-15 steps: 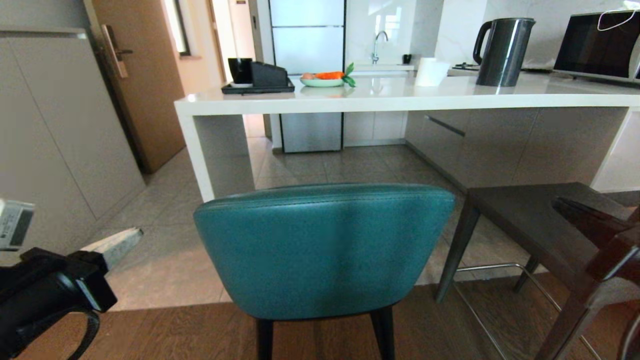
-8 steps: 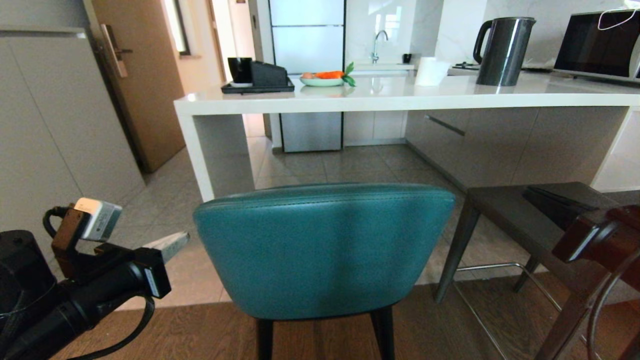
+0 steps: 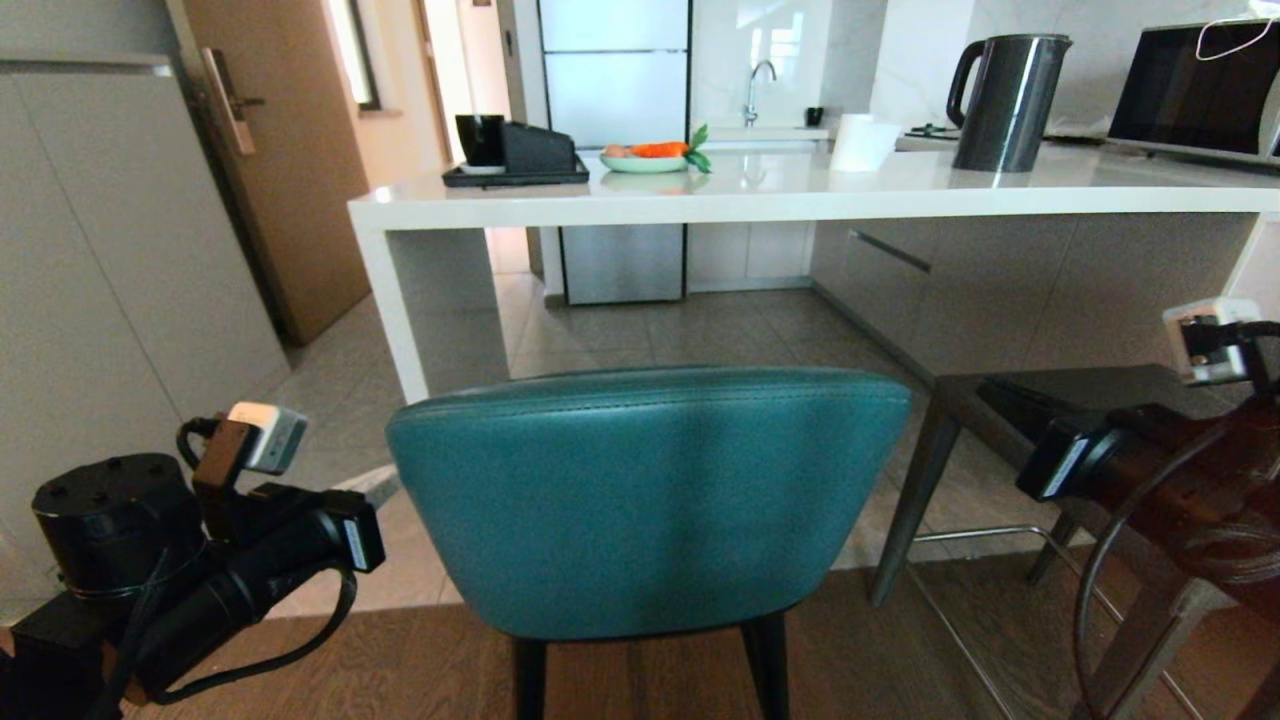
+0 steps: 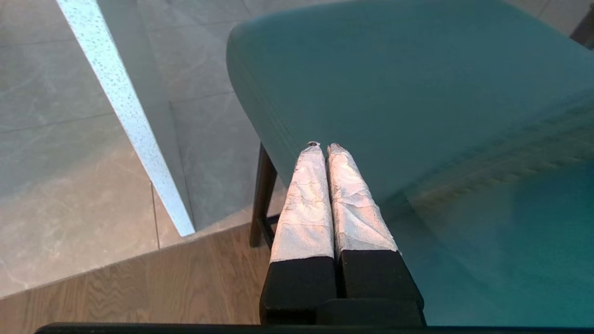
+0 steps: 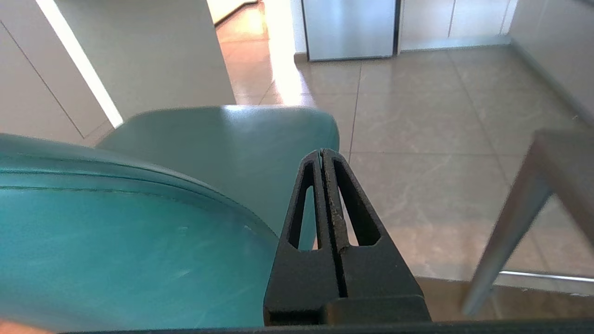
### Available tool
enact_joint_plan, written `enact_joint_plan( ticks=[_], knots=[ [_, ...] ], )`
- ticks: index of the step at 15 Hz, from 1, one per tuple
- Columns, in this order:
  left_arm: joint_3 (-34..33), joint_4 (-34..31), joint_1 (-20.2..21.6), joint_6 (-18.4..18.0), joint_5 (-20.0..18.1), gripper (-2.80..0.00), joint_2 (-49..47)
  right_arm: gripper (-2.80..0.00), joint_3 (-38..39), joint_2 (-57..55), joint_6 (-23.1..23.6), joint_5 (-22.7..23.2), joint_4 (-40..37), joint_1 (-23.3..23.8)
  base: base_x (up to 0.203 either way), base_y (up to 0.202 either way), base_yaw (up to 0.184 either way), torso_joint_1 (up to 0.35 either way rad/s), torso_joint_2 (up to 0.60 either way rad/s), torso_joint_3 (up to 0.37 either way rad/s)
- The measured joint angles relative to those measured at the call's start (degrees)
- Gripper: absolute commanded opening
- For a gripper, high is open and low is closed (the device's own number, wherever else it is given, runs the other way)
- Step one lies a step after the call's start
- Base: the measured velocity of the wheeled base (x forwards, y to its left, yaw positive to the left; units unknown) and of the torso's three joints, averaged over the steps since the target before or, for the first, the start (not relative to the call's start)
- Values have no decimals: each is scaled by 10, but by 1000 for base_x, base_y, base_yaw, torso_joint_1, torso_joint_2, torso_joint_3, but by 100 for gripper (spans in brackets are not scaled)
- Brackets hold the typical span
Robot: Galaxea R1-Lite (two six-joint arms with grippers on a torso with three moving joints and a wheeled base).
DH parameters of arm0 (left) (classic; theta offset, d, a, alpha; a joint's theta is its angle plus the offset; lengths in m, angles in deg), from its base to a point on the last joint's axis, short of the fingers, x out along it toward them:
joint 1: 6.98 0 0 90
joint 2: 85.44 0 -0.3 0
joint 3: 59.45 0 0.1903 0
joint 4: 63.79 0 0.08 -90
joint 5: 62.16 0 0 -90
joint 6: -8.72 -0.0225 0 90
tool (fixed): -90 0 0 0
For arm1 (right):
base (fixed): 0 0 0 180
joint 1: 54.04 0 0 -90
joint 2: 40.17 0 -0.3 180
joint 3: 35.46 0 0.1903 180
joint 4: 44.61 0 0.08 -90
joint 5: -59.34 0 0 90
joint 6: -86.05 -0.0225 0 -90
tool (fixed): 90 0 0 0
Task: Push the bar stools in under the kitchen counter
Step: Push the blue chair back under the dining table
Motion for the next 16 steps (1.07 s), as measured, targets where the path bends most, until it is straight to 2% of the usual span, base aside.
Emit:
enact_joint_plan(
  ticks=[3,5,9,16],
  knots=[
    [-14,63,4,0,0,-280,-46,-280,20,-64,-7,-13,99,-15,0,0,0,0,0,0],
    [-29,92,4,2,3,-280,-84,-280,19,-83,-20,-18,104,-28,0,0,0,0,0,0],
    [-31,96,-1,12,3,-280,-118,-280,-11,-111,-30,-32,106,-45,0,0,0,0,0,0],
    [21,96,-29,10,6,-280,-141,-280,-30,-147,-46,-44,106,-67,0,0,0,0,0,0]
  ],
)
